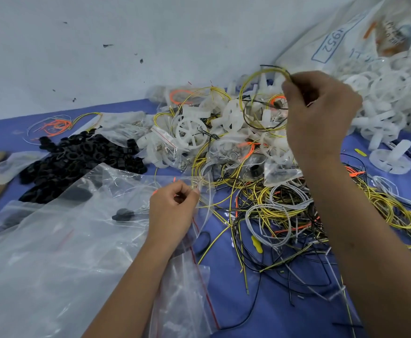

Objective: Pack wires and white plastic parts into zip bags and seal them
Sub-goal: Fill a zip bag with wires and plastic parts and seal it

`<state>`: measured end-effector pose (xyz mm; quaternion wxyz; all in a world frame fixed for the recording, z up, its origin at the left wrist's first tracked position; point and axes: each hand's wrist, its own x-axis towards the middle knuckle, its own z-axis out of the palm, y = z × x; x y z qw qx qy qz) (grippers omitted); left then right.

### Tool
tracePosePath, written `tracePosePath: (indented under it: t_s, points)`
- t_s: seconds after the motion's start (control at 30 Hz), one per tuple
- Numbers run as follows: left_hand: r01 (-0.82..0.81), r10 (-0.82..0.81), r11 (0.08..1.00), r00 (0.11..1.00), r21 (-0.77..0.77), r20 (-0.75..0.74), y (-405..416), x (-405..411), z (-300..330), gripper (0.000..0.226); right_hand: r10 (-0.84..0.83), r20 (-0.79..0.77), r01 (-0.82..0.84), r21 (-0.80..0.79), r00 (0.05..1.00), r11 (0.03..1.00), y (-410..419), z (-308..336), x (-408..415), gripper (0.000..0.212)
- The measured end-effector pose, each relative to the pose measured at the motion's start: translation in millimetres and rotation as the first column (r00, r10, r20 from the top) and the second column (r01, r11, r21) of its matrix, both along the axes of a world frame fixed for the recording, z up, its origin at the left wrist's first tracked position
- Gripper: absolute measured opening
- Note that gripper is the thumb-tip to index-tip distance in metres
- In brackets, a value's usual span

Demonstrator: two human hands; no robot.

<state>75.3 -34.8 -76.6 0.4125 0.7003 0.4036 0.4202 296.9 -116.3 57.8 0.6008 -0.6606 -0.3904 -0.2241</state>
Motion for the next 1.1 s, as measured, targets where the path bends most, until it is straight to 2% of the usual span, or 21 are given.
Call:
tracePosePath:
  t_s: [0.07, 0.13, 0.2, 0.27, 0.33, 0.37, 0.43, 0.5, 0.63, 0.73, 0.83, 0.9, 1.0, 1.1]
  points:
    - [-0.004, 0.004, 1.000, 1.000, 0.001, -0.002, 1, 0, 0, 0.031, 0.167, -0.273, -0.153, 0.071, 0.947, 0.986, 1, 7, 0, 0.015]
    - [-0.004, 0.004, 1.000, 1.000, 0.001, -0.005, 1, -1, -1, 0.035, 0.324, -0.527, -0.345, 0.062, 0.786, 0.937, 3, 2, -1, 0.011]
    - [-0.005, 0.006, 1.000, 1.000, 0.014, -0.017, 1, 0, -2, 0.036, 0.357, -0.658, -0.480, -0.009, 0.663, 0.877, 4, -14, -4, 0.009]
    - [-0.011, 0.011, 1.000, 1.000, 0.006, -0.012, 1, 0, -1, 0.035, 0.332, -0.698, -0.517, -0.065, 0.635, 0.853, 5, -31, -9, 0.009]
    - [-0.016, 0.017, 1.000, 1.000, -0.025, 0.023, 1, 1, 1, 0.034, 0.284, -0.672, -0.494, -0.140, 0.684, 0.858, 6, -44, -12, 0.009]
    - [-0.020, 0.021, 0.999, 0.999, -0.036, 0.038, 0, 1, 2, 0.033, 0.251, -0.618, -0.462, -0.207, 0.745, 0.863, 7, -48, -14, 0.010]
    - [-0.019, 0.021, 0.999, 0.999, -0.041, 0.044, 0, 0, 4, 0.030, 0.183, -0.422, -0.353, -0.369, 0.888, 0.860, 7, -52, -17, 0.012]
    - [-0.010, 0.011, 0.999, 0.999, -0.050, 0.034, -2, -1, 7, 0.030, 0.176, -0.232, -0.267, -0.455, 0.957, 0.850, 6, -50, -20, 0.010]
    - [-0.008, 0.009, 0.999, 1.000, -0.047, 0.010, -5, 0, 10, 0.030, 0.268, -0.027, -0.242, -0.521, 0.963, 0.819, 3, -31, -25, 0.010]
    - [0.040, -0.036, 0.997, 0.997, -0.071, 0.066, -7, -1, 12, 0.026, 0.368, 0.036, -0.289, -0.549, 0.929, 0.784, 2, -16, -32, 0.011]
    - [0.060, -0.059, 0.998, 0.998, -0.018, 0.012, -7, 0, 10, 0.022, 0.341, 0.120, -0.258, -0.438, 0.932, 0.861, 0, -4, -37, 0.012]
    - [0.042, -0.039, 0.998, 0.997, 0.055, -0.070, -8, 1, 7, 0.023, 0.267, 0.124, -0.225, -0.275, 0.956, 0.935, -2, 5, -39, 0.015]
    - [-0.022, 0.048, 0.990, 0.982, 0.143, -0.181, -6, 0, 3, 0.027, 0.221, 0.023, -0.221, -0.003, 0.975, 0.975, -3, 18, -38, 0.019]
    - [-0.131, 0.170, 0.972, 0.965, 0.196, -0.197, 0, -7, 2, 0.028, 0.311, -0.141, -0.280, 0.202, 0.940, 0.938, -1, 26, -36, 0.019]
